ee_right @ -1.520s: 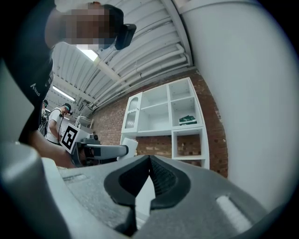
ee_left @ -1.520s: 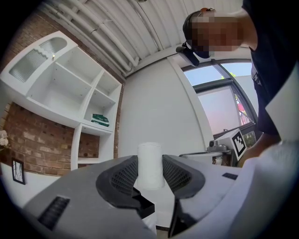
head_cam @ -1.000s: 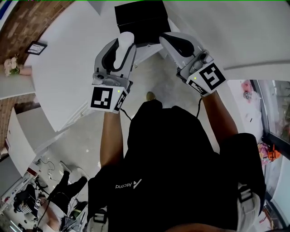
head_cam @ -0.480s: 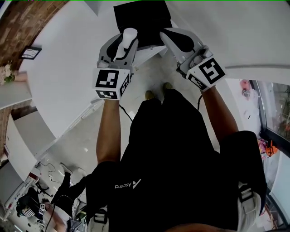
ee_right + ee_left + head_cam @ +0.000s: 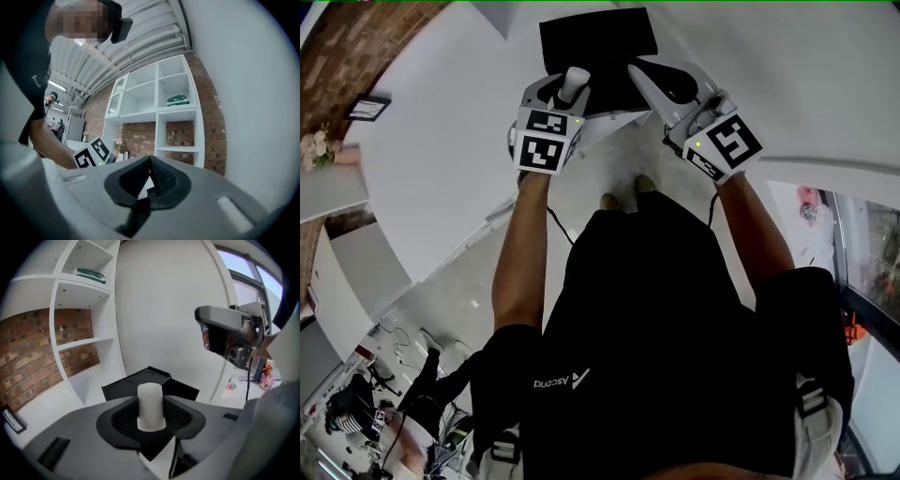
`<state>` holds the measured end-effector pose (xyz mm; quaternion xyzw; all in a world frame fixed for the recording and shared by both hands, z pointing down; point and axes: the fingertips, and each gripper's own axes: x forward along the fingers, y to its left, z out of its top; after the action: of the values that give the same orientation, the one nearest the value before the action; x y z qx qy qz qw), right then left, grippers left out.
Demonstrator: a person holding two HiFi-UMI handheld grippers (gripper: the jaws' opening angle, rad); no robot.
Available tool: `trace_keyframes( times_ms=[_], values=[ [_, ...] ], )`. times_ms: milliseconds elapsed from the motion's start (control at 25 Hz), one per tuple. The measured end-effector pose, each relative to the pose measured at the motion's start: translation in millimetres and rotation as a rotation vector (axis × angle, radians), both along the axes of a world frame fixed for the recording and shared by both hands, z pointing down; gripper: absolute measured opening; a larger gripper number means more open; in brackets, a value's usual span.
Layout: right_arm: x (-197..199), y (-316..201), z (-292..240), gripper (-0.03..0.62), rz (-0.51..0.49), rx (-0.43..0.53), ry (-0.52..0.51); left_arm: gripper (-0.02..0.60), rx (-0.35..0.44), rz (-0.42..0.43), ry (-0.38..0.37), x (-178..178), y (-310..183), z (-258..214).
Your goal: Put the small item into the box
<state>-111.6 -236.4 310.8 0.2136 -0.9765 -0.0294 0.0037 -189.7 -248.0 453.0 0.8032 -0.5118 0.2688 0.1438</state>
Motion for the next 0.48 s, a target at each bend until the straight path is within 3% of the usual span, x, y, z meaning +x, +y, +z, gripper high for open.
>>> trace_keyframes(
  times_ms=[480],
  values=[
    [13,-36,11,0.0,-0.034,-0.025,-0.013,0.163,-0.294,0.021,-0.216,-3,-31,77]
  ],
)
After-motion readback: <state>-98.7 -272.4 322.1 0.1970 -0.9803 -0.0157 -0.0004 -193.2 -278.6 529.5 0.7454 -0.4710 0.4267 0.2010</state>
